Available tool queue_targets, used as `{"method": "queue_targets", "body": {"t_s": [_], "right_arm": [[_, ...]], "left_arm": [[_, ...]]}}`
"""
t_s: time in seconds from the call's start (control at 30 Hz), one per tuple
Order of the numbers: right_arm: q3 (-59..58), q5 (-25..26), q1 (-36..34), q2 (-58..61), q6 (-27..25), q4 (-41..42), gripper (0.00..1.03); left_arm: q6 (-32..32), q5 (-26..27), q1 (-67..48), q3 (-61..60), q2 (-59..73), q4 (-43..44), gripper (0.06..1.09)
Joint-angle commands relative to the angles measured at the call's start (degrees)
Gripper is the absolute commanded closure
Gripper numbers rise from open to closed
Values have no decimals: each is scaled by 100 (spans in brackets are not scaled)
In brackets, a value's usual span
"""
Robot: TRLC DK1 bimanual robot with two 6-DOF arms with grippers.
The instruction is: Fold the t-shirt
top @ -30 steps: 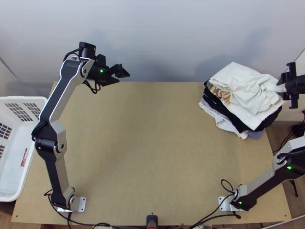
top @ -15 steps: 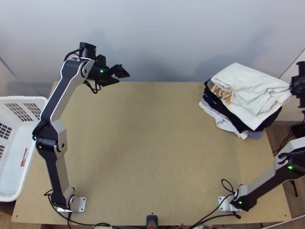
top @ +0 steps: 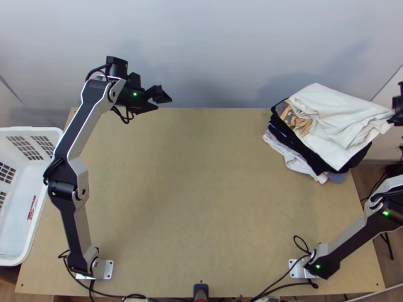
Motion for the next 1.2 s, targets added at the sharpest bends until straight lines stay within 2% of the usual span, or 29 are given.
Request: {"method": "queue_targets", "body": {"t_s": [0.0,0.1,0.17,0.23,0.3,0.43,0.5,0.6,0.67,0.87,1.0,1.17], "right_arm": [[-110,-491,-30,-166,-720,342,8],[-444,-956,-39,-720,-738,315,8],[-866,-1457,5,-1221,-1054,333,8],[-1507,-1563,322,-1722,-2056,649,8],[-2536,-1475,664,-2311,-3120,1660,8],[-4302,-288,1412,-3084,-4790,3893,8],[-5040,722,1833,-3198,-5844,5369,8],[-5998,1083,2036,-3058,-6917,7900,8],[-6262,1188,2018,-2671,-7092,8586,8],[-6965,1355,1684,-1546,-6864,9922,8],[-7624,1355,1640,-685,-6873,11319,8],[-7870,1364,1561,-298,-6460,11504,8]], "left_arm": [[0,0,7,-2,-32,-64,10],[0,0,24,-10,-49,-72,10],[0,0,24,-10,-49,-72,10],[0,0,24,-10,-49,-64,10],[0,0,15,-2,-40,-46,10],[-8,0,-20,7,-23,-20,10],[-35,0,-46,16,-14,-11,10],[-43,-9,-64,34,-14,-11,10],[-52,-9,-64,42,-14,-11,9],[-70,-9,-20,16,-40,-64,10],[-61,-35,-11,-28,-32,-72,10],[9,-97,-2,-63,-14,-81,10]]}}
